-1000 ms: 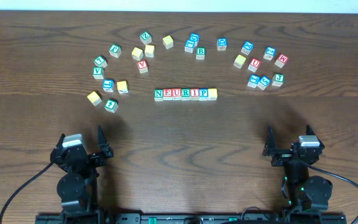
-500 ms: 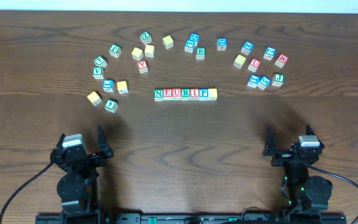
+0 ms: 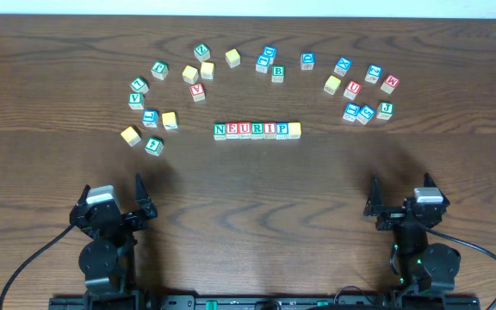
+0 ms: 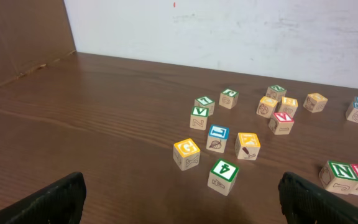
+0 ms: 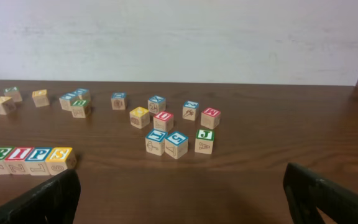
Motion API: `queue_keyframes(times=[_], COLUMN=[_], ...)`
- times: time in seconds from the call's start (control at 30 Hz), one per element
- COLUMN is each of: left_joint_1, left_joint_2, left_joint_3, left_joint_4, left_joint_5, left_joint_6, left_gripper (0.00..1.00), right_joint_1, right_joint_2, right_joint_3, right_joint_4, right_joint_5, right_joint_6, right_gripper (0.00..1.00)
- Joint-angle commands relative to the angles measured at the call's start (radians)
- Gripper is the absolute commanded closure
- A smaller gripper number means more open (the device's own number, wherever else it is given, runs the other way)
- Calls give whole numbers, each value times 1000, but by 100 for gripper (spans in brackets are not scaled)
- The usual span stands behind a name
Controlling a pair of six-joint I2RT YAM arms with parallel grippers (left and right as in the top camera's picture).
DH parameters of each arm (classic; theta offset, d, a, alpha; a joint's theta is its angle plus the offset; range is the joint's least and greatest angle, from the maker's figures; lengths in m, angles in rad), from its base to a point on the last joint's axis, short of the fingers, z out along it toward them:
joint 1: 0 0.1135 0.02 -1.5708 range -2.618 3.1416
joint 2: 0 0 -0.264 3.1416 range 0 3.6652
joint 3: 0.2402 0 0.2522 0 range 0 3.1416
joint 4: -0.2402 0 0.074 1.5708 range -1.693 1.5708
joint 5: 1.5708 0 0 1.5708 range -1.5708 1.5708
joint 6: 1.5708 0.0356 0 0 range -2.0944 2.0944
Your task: Spell out NEURIPS
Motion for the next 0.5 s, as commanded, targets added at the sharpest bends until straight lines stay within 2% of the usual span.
queue_keyframes(times=[0.0,0.47], left_joint_1=[2,2], left_joint_2=[-8,-8], left_joint_3=[-25,-25], left_joint_4=[-21,-20], left_joint_5=[2,2], left_joint_6=[9,9], left_gripper=[2,2], right_joint_1=[-6,-6], right_joint_2=[-6,-6], right_joint_3=[-1,-1], right_joint_4=[-4,-4], right_joint_5=[-5,-5], right_joint_6=[10,10], right_gripper=[1,1])
